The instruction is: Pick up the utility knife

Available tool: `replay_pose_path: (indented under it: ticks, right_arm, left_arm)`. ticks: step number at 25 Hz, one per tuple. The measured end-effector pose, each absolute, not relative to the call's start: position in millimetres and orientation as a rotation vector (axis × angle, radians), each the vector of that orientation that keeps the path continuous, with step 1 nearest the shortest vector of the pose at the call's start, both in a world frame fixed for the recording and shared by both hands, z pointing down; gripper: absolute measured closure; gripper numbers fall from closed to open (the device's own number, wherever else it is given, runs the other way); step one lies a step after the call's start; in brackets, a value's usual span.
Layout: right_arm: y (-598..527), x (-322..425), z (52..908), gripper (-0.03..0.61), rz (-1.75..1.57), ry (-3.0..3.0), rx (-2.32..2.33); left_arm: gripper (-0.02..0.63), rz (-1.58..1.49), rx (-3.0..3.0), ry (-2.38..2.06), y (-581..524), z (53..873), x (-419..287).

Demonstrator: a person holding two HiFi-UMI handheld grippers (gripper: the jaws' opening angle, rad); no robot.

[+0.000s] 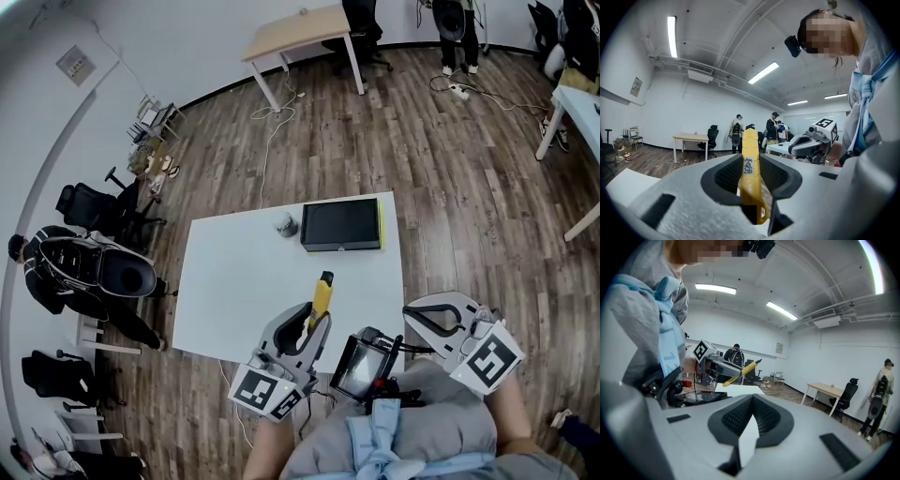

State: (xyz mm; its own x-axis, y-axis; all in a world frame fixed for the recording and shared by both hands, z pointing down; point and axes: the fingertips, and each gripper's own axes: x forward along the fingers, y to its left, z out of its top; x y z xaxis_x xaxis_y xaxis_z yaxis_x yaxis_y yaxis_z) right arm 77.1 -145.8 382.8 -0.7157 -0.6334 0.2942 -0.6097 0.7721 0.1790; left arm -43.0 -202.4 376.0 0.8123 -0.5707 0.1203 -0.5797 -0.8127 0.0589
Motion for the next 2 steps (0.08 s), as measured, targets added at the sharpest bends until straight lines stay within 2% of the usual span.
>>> replay_pose_path:
  ticks: [2]
  right_arm:
    - [-145.7, 76.0, 381.7, 0.552, -0.097, -2.628, 0.954]
  left_arm:
    - [0.491, 0.149, 2.900, -0.921, -202.5, 375.7, -43.5]
